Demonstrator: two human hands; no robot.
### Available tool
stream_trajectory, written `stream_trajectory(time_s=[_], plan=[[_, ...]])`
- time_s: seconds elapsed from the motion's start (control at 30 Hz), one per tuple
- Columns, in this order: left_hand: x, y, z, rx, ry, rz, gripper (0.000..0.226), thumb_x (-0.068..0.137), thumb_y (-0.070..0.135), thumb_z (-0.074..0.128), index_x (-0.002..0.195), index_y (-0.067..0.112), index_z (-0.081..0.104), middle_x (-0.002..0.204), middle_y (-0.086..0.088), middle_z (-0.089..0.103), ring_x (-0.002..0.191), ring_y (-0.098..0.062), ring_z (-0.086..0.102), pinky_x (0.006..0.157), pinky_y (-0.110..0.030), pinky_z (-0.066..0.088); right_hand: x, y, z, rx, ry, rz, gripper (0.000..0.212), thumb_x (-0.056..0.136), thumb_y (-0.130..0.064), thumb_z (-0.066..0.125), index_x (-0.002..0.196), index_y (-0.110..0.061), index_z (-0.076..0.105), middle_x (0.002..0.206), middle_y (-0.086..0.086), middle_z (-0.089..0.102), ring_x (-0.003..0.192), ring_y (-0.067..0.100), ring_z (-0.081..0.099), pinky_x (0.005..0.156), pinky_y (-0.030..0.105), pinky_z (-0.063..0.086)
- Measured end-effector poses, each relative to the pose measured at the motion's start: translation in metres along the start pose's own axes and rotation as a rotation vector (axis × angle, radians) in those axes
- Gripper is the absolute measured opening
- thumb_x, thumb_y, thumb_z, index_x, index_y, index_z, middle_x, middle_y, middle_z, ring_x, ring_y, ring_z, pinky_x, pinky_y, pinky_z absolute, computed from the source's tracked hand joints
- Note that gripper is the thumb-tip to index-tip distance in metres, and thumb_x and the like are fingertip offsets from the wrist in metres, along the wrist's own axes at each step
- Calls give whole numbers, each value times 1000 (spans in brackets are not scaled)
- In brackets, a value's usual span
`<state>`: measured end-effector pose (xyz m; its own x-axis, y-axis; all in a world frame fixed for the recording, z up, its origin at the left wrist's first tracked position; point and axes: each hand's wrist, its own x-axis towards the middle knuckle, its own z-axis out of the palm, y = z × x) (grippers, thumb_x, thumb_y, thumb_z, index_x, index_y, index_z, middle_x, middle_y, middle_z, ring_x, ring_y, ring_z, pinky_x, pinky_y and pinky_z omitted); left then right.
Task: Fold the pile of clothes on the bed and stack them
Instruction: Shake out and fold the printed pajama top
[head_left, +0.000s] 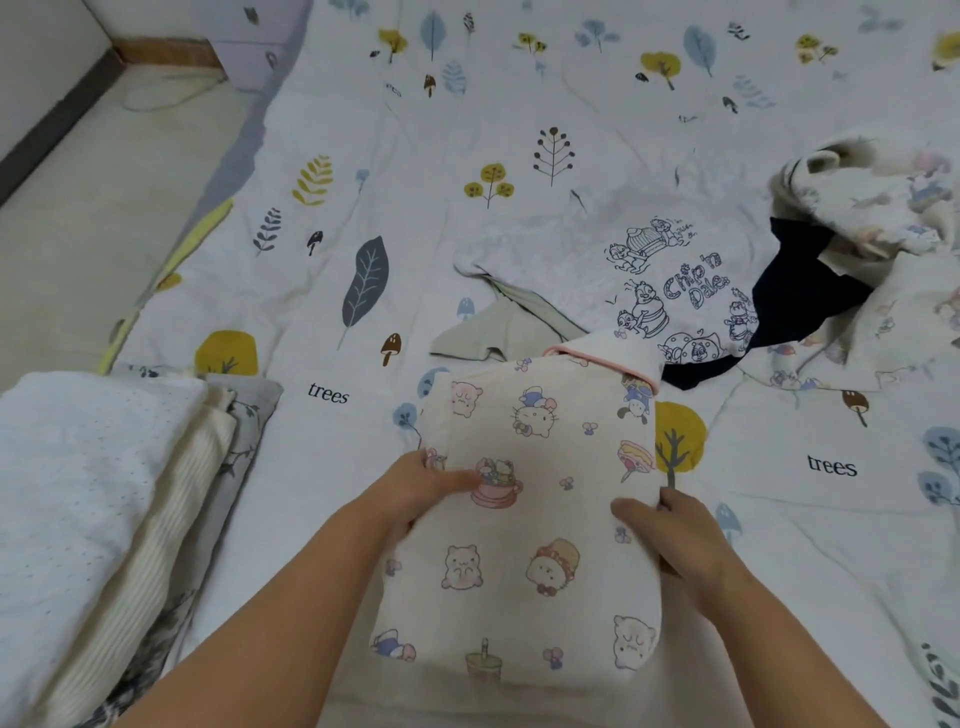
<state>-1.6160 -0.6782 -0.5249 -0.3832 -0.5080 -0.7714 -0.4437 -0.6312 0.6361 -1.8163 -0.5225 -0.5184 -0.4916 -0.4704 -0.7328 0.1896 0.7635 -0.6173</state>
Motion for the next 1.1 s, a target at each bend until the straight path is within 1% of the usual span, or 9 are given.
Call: stream_trajectory(time_s=[0.1, 0.2, 0.33, 0.43, 0.57, 0.73, 0.9, 1.03, 1.1], plan=[[-5, -1, 6, 22, -107, 102, 38, 79, 0, 69, 115, 8, 62, 104, -8, 72, 94, -23, 69, 80, -33, 57, -6, -1, 2, 35, -77, -22, 30, 79, -20, 68, 107, -23, 57, 102, 3, 70, 91, 24, 68, 88, 47, 53], [-11, 0, 15, -24, -145, 175, 45, 75, -9, 68, 112, 15, 60, 101, -4, 73, 94, -20, 69, 77, -31, 57, -14, 3, 6, 99, -110, -50, 36, 80, -20, 69, 109, -33, 51, 107, 0, 68, 95, 22, 67, 89, 47, 52], [-16, 2, 17, -50, -131, 201, 63, 70, -5, 74, 124, 16, 50, 108, -6, 70, 98, -22, 68, 79, -36, 56, -25, -1, 10, 99, -74, -141, 42, 80, -17, 69, 109, -39, 49, 108, -5, 66, 97, 19, 65, 89, 46, 52], [-24, 7, 13, -32, -104, 225, 57, 75, -7, 68, 125, 14, 50, 108, -5, 70, 97, -19, 68, 77, -32, 57, -37, -13, 14, 81, -38, -240, 45, 82, -9, 65, 103, -45, 48, 105, -9, 65, 95, 13, 63, 86, 39, 52], [-41, 26, 3, -56, -76, 266, 54, 77, -9, 64, 124, 14, 52, 108, -7, 70, 97, -21, 68, 80, -34, 57, -48, -36, 16, 92, -24, -352, 46, 83, -5, 64, 109, -39, 50, 105, -9, 63, 94, 11, 61, 76, 30, 50], [-61, 57, -21, -129, 32, 329, 55, 73, -12, 68, 121, 13, 54, 106, -8, 70, 95, -22, 68, 81, -35, 56, -56, -76, 20, 110, -79, -456, 44, 85, -6, 63, 99, -45, 50, 99, -13, 62, 87, 6, 61, 69, 27, 49], [-78, 97, -54, -133, 147, 375, 59, 57, 5, 71, 114, 16, 57, 104, -9, 71, 95, -25, 68, 84, -42, 55, -56, -126, 39, 121, -140, -515, 41, 84, -8, 65, 100, -44, 51, 97, -8, 65, 83, 13, 65, 71, 33, 54], [-78, 138, -92, -71, 219, 408, 48, 65, -1, 74, 104, 22, 59, 98, -4, 72, 84, -14, 70, 73, -30, 56, -49, -173, 69, 144, -159, -582, 39, 83, -8, 65, 97, -41, 49, 100, -9, 61, 89, 11, 61, 76, 35, 53], [-71, 159, -115, -50, 228, 416, 51, 63, 1, 75, 108, 21, 60, 101, -3, 71, 88, -17, 69, 76, -33, 56, -39, -197, 86, 166, -169, -586, 36, 83, -10, 65, 102, -36, 49, 102, -10, 60, 92, 10, 59, 80, 36, 52]])
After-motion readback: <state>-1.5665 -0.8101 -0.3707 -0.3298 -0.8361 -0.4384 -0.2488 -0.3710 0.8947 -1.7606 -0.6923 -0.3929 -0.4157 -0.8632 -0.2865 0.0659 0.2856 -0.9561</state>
